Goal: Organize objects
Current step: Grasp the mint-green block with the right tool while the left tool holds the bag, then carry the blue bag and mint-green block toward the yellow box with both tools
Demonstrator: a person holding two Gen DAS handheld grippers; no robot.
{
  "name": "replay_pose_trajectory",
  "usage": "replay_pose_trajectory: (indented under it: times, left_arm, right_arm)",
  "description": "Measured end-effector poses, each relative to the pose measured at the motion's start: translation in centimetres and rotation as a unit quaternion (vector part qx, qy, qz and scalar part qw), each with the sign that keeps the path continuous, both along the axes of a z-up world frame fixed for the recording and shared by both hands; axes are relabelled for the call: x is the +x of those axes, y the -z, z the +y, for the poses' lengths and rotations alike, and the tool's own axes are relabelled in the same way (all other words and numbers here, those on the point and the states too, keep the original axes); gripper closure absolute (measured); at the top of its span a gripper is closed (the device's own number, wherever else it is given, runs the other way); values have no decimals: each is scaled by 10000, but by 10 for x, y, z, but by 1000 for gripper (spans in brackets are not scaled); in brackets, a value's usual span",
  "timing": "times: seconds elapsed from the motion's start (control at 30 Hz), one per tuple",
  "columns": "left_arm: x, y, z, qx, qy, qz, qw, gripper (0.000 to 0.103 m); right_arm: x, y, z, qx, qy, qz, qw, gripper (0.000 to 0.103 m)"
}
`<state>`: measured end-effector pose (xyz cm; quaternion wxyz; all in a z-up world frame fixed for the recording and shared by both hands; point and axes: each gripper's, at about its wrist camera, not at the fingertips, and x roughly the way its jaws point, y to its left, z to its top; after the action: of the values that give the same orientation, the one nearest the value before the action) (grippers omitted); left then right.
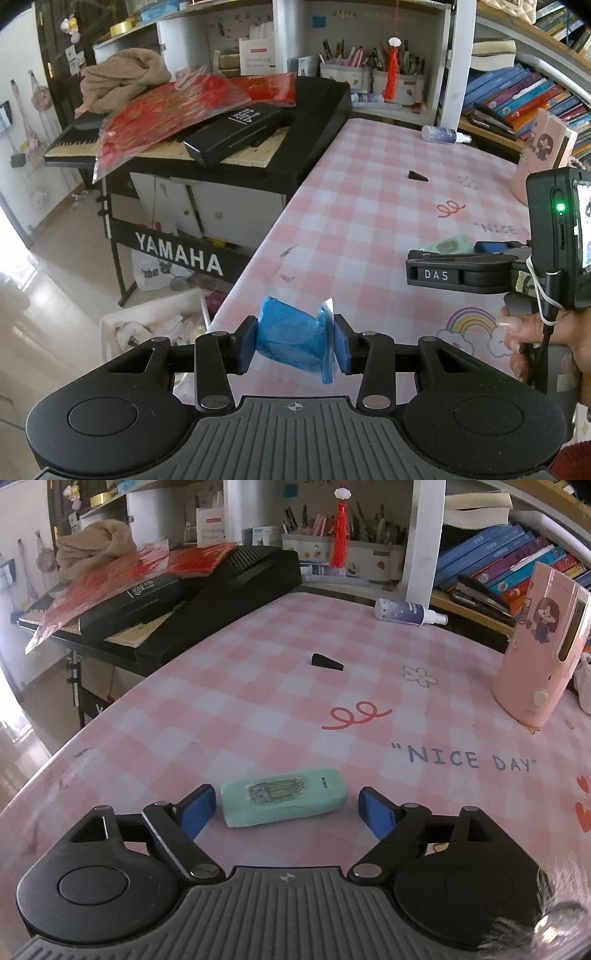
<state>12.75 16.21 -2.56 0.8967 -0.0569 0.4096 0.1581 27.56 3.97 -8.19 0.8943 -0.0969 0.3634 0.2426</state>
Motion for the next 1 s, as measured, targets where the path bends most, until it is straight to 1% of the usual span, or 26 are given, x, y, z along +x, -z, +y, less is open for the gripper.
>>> replay_pose_trajectory:
  times: [0.07, 0.1, 0.13, 0.17, 0.23, 0.4, 0.57, 0.7, 0.83, 1.0]
  left_arm:
    - [-1, 0, 0, -9, -2, -17, 10000, 63]
    - [-1, -1, 0, -9, -5, -25, 10000, 63]
    - [-1, -1, -1, -11, -2, -36, 10000, 63]
    - [-1, -2, -1, -14, 6, -47, 10000, 63]
    - [0, -3, -2, -18, 37, -85, 10000, 63]
    - [5, -7, -5, -26, 146, -220, 9996, 63]
    - [10, -13, -10, -62, 325, -425, 9986, 63]
    - [14, -21, -18, -106, 591, -623, 9962, 63]
    - [17, -26, -31, -137, 939, -762, 9926, 63]
    - [15, -26, -44, -229, 1279, -879, 9876, 63]
  right_arm:
    - [2, 1, -1, 21, -96, -11, 10000, 19]
    - [2, 0, -3, 58, -146, -25, 9999, 24]
    - [2, -1, -4, 89, -214, -78, 9997, 33]
    - [2, -2, -3, 75, -284, -92, 9995, 36]
    - [2, -5, -5, 111, -345, -30, 9993, 36]
    - [-5, -21, -14, 225, -356, -168, 9990, 36]
    - [-13, -45, -31, 378, -305, -256, 9985, 36]
    - [-25, -69, -51, 537, -198, -406, 9975, 36]
    - [-37, -87, -79, 693, 158, -396, 9967, 36]
    - [-57, -89, -112, 679, 733, -330, 9945, 36]
